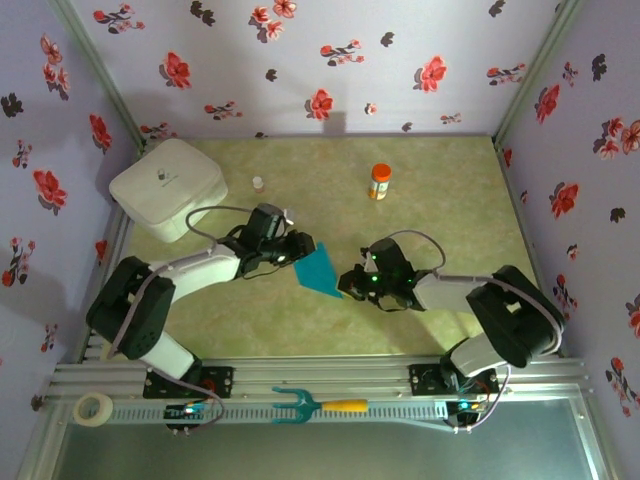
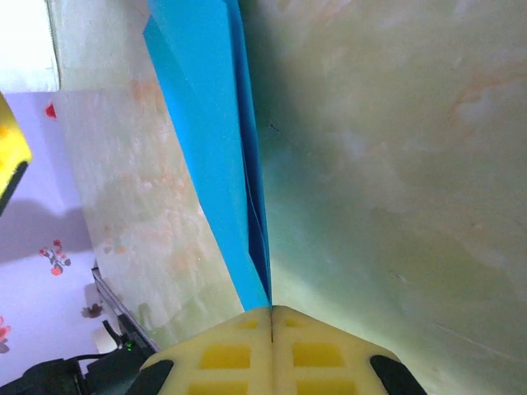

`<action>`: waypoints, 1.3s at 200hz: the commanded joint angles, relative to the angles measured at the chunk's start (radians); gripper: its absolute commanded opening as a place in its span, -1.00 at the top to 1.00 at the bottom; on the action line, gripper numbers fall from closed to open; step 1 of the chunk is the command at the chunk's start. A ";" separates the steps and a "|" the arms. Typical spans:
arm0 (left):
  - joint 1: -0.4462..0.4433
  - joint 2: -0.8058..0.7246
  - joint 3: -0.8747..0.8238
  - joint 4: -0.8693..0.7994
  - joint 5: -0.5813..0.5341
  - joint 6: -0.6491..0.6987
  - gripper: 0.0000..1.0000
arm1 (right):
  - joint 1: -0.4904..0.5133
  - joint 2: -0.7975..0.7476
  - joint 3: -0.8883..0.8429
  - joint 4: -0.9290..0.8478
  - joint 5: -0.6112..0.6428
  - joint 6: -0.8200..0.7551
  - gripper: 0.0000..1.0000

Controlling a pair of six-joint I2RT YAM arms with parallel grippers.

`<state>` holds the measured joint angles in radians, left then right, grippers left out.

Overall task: Fold a paper plane with a square sheet of paper (pick it up from the middle)
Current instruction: Turn over the paper at the center of the table.

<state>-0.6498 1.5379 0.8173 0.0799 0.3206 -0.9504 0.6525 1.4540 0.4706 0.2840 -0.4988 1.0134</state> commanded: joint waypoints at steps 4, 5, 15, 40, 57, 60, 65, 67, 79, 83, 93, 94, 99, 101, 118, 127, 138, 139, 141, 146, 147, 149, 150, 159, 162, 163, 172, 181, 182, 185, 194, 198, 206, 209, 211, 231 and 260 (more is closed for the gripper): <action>0.003 -0.064 -0.024 -0.038 -0.065 0.056 0.45 | -0.004 -0.066 0.029 -0.111 0.077 -0.092 0.91; 0.003 -0.066 -0.025 -0.038 -0.067 0.057 0.45 | -0.004 -0.068 0.028 -0.113 0.080 -0.094 0.91; 0.001 -0.089 -0.035 -0.038 -0.086 0.065 0.45 | -0.004 -0.090 0.031 -0.139 0.099 -0.114 0.91; 0.001 -0.146 -0.060 -0.038 -0.126 0.079 0.45 | -0.003 -0.136 0.043 -0.205 0.141 -0.157 0.92; -0.001 -0.182 -0.079 -0.040 -0.147 0.090 0.45 | -0.002 -0.159 0.045 -0.225 0.163 -0.173 0.92; -0.001 -0.189 -0.083 -0.040 -0.152 0.090 0.45 | -0.002 -0.161 0.047 -0.230 0.165 -0.175 0.92; -0.001 -0.199 -0.089 -0.039 -0.156 0.093 0.44 | -0.002 -0.166 0.050 -0.239 0.170 -0.181 0.92; -0.001 -0.202 -0.092 -0.039 -0.159 0.094 0.44 | -0.001 -0.168 0.052 -0.242 0.172 -0.182 0.92; 0.001 -0.224 -0.108 -0.033 -0.171 0.103 0.44 | -0.002 -0.173 0.062 -0.265 0.189 -0.191 0.92; 0.000 -0.229 -0.113 -0.032 -0.177 0.104 0.44 | -0.001 -0.175 0.066 -0.274 0.194 -0.191 0.92; 0.001 -0.241 -0.123 -0.032 -0.193 0.110 0.44 | -0.001 -0.179 0.077 -0.294 0.205 -0.195 0.92; 0.001 -0.240 -0.124 -0.032 -0.195 0.110 0.44 | -0.001 -0.179 0.079 -0.295 0.206 -0.195 0.92; 0.001 -0.245 -0.130 -0.031 -0.201 0.113 0.44 | 0.001 -0.182 0.084 -0.303 0.211 -0.198 0.92; 0.001 -0.246 -0.131 -0.031 -0.204 0.115 0.44 | 0.002 -0.183 0.085 -0.306 0.213 -0.199 0.92; 0.002 -0.249 -0.138 -0.025 -0.217 0.117 0.43 | 0.014 -0.198 0.092 -0.328 0.243 -0.206 0.92; 0.003 -0.250 -0.135 -0.022 -0.218 0.122 0.43 | 0.019 -0.208 0.088 -0.330 0.259 -0.207 0.92; 0.005 -0.249 -0.127 -0.028 -0.222 0.127 0.42 | 0.022 -0.218 0.083 -0.329 0.272 -0.208 0.92; 0.005 -0.249 -0.126 -0.029 -0.222 0.128 0.42 | 0.022 -0.218 0.083 -0.329 0.273 -0.208 0.92; 0.004 -0.249 -0.125 -0.030 -0.223 0.128 0.42 | 0.023 -0.220 0.082 -0.329 0.274 -0.208 0.92; 0.004 -0.250 -0.124 -0.032 -0.226 0.130 0.42 | 0.025 -0.223 0.082 -0.330 0.277 -0.211 0.92; 0.004 -0.250 -0.124 -0.032 -0.227 0.130 0.41 | 0.025 -0.224 0.082 -0.331 0.277 -0.211 0.92; 0.004 -0.251 -0.124 -0.033 -0.228 0.130 0.41 | 0.026 -0.225 0.082 -0.332 0.278 -0.212 0.92; 0.004 -0.252 -0.124 -0.034 -0.228 0.129 0.40 | 0.026 -0.227 0.082 -0.332 0.279 -0.212 0.92; 0.004 -0.255 -0.124 -0.037 -0.230 0.129 0.37 | 0.027 -0.229 0.085 -0.343 0.286 -0.218 0.92; 0.004 -0.257 -0.124 -0.038 -0.230 0.130 0.36 | 0.028 -0.230 0.087 -0.350 0.289 -0.221 0.92; 0.005 -0.258 -0.124 -0.038 -0.231 0.130 0.36 | 0.028 -0.231 0.088 -0.351 0.290 -0.222 0.92; 0.005 -0.262 -0.127 -0.045 -0.233 0.134 0.33 | 0.032 -0.234 0.099 -0.371 0.301 -0.234 0.92; 0.006 -0.271 -0.128 -0.059 -0.242 0.139 0.29 | 0.037 -0.239 0.109 -0.393 0.313 -0.245 0.92; 0.006 -0.272 -0.128 -0.061 -0.244 0.139 0.29 | 0.037 -0.239 0.110 -0.394 0.315 -0.247 0.92; 0.007 -0.275 -0.130 -0.067 -0.248 0.141 0.28 | 0.039 -0.239 0.112 -0.400 0.319 -0.251 0.92; 0.008 -0.286 -0.133 -0.081 -0.260 0.144 0.23 | 0.046 -0.247 0.120 -0.419 0.336 -0.265 0.92; 0.010 -0.293 -0.136 -0.087 -0.265 0.144 0.22 | 0.050 -0.252 0.125 -0.428 0.346 -0.272 0.92; 0.014 -0.307 -0.141 -0.098 -0.274 0.147 0.18 | 0.057 -0.260 0.133 -0.451 0.369 -0.287 0.93; 0.016 -0.313 -0.143 -0.101 -0.276 0.148 0.17 | 0.060 -0.264 0.139 -0.459 0.378 -0.292 0.93; 0.018 -0.316 -0.144 -0.103 -0.278 0.149 0.17 | 0.063 -0.266 0.142 -0.466 0.385 -0.294 0.93; 0.036 -0.351 -0.157 -0.125 -0.292 0.153 0.08 | 0.088 -0.289 0.175 -0.530 0.457 -0.342 0.92; 0.060 -0.395 -0.171 -0.154 -0.302 0.155 0.00 | 0.127 -0.305 0.229 -0.631 0.581 -0.418 0.93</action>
<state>-0.6094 1.1835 0.6678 -0.0250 0.0551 -0.8238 0.7517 1.1709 0.6426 -0.2268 -0.0654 0.6868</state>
